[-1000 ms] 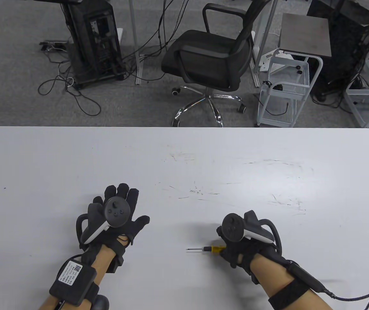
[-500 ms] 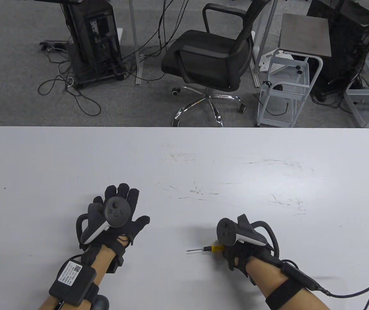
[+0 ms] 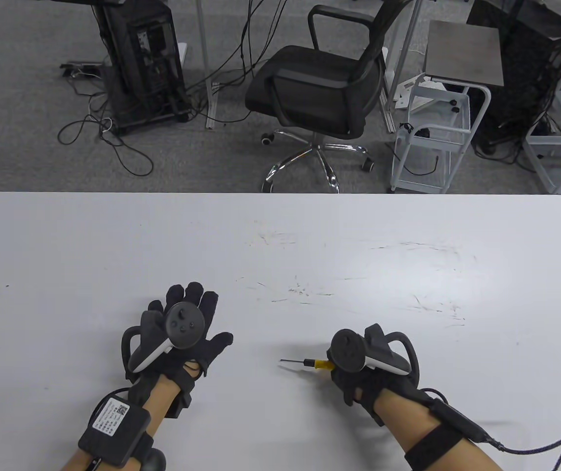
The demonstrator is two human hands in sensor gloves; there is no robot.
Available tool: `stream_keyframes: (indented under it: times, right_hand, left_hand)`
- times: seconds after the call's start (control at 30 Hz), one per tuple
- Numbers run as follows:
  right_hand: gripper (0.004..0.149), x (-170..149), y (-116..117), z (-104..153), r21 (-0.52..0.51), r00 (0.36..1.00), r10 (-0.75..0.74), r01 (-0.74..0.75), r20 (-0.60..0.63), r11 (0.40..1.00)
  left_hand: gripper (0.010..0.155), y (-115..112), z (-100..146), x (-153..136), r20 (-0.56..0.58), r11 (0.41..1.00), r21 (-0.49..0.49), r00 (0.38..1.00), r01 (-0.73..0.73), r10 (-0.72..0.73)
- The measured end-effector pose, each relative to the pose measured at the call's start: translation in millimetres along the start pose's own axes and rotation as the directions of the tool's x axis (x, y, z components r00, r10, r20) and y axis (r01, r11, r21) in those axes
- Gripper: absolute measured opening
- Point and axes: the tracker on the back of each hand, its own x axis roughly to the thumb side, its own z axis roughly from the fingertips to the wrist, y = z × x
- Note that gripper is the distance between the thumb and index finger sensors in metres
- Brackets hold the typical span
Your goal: Separate screwdriver from screwdriver handle
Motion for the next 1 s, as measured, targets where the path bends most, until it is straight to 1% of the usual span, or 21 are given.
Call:
stream_keyframes:
  times: [0.17, 0.33, 0.4, 0.47, 0.6, 0.77, 0.83, 0.9, 1.0]
  right_hand:
    - [0.050, 3, -8, 4, -0.069, 0.998, -0.050, 0.054, 0.046, 0.996]
    - [0.049, 11, -18, 10, -0.139, 0.990, -0.089, 0.103, 0.106, 0.985]
    - [0.049, 15, -20, 13, -0.139, 0.985, -0.111, 0.129, 0.129, 0.982]
    - [0.049, 20, -24, 15, -0.172, 0.975, -0.134, 0.164, 0.175, 0.971]
    - [0.049, 30, -30, 21, -0.193, 0.962, -0.133, 0.182, 0.240, 0.964]
    - [0.049, 39, -34, 26, -0.199, 0.951, -0.120, 0.182, 0.286, 0.963]
    - [0.049, 43, -36, 28, -0.201, 0.947, -0.115, 0.180, 0.301, 0.963]
    - [0.050, 46, -38, 30, -0.207, 0.943, -0.111, 0.182, 0.314, 0.961]
    - [0.050, 50, -38, 32, -0.212, 0.944, -0.090, 0.164, 0.318, 0.964]
  left_hand:
    - [0.085, -3, 4, 13, 0.053, 1.000, -0.012, 0.998, -0.013, 0.014]
    - [0.079, -11, 13, 41, 0.200, 0.999, -0.013, 0.979, -0.047, 0.049]
    - [0.076, -16, 17, 54, 0.237, 0.999, -0.023, 0.971, -0.036, 0.041]
    - [0.073, -19, 21, 64, 0.257, 1.000, -0.016, 0.966, -0.013, 0.016]
    - [0.063, -24, 26, 78, 0.281, 1.000, -0.002, 0.959, 0.030, -0.029]
    - [0.064, -29, 29, 86, 0.307, 0.998, -0.003, 0.950, 0.068, -0.064]
    - [0.062, -30, 30, 88, 0.319, 0.997, 0.005, 0.945, 0.071, -0.068]
    - [0.058, -32, 30, 90, 0.335, 0.999, 0.002, 0.941, 0.043, -0.041]
    - [0.055, -32, 32, 92, 0.343, 0.998, 0.005, 0.938, 0.058, -0.056]
